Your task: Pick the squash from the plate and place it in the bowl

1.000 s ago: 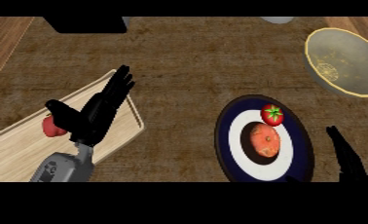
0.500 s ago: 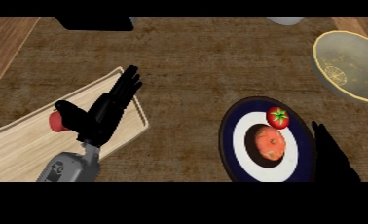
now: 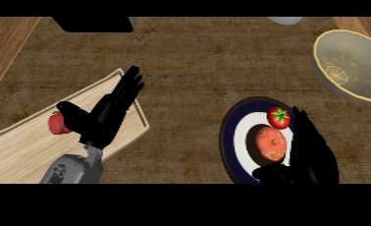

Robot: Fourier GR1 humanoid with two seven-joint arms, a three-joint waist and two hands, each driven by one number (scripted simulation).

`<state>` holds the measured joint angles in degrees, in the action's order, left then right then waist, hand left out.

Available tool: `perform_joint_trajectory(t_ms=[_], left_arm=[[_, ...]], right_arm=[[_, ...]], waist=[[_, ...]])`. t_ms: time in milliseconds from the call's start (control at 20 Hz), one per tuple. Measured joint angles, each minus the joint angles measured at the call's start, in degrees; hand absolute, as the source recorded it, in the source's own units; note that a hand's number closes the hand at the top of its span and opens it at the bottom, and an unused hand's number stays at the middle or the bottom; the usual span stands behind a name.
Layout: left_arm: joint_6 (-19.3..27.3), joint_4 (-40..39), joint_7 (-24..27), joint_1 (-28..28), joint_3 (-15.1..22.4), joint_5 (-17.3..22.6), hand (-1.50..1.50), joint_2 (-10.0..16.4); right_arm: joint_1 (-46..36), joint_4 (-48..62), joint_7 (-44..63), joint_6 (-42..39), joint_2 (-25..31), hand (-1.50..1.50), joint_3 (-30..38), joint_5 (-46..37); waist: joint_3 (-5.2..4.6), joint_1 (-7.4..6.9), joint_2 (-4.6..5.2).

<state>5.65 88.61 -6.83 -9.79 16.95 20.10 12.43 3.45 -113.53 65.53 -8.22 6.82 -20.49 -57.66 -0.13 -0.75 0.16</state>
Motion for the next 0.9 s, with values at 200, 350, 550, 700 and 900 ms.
perform_joint_trajectory(t_ms=[200,350,550,700,900], left_arm=[[-0.5,0.3,-0.5,0.0,-0.9,0.1,0.00,0.4],[-1.2,0.4,-0.6,0.2,-1.6,0.2,0.00,0.8],[-2.1,-1.8,0.7,-0.2,-2.1,-0.3,0.00,-0.3],[-1.9,-1.9,1.3,0.3,-1.9,-1.4,0.00,-1.0],[-2.9,-0.4,0.2,0.6,-3.1,-1.2,0.00,-0.5]], right_arm=[[-0.6,3.1,-0.4,-2.5,-1.9,-1.50,2.4,0.8],[-1.6,5.6,-0.7,-3.7,-3.5,-1.50,3.6,0.5],[-1.8,7.2,-2.2,-5.2,-4.4,-1.50,4.6,0.1],[-4.0,10.8,-2.3,-5.5,-5.4,-1.50,5.1,-0.9],[-4.7,13.3,-2.8,-5.6,-6.0,-1.50,5.6,-2.1]], waist=[[0.05,0.28,-0.04],[0.07,0.35,-0.07],[0.09,0.67,-0.10],[0.10,0.51,-0.10],[0.12,0.55,-0.14]])
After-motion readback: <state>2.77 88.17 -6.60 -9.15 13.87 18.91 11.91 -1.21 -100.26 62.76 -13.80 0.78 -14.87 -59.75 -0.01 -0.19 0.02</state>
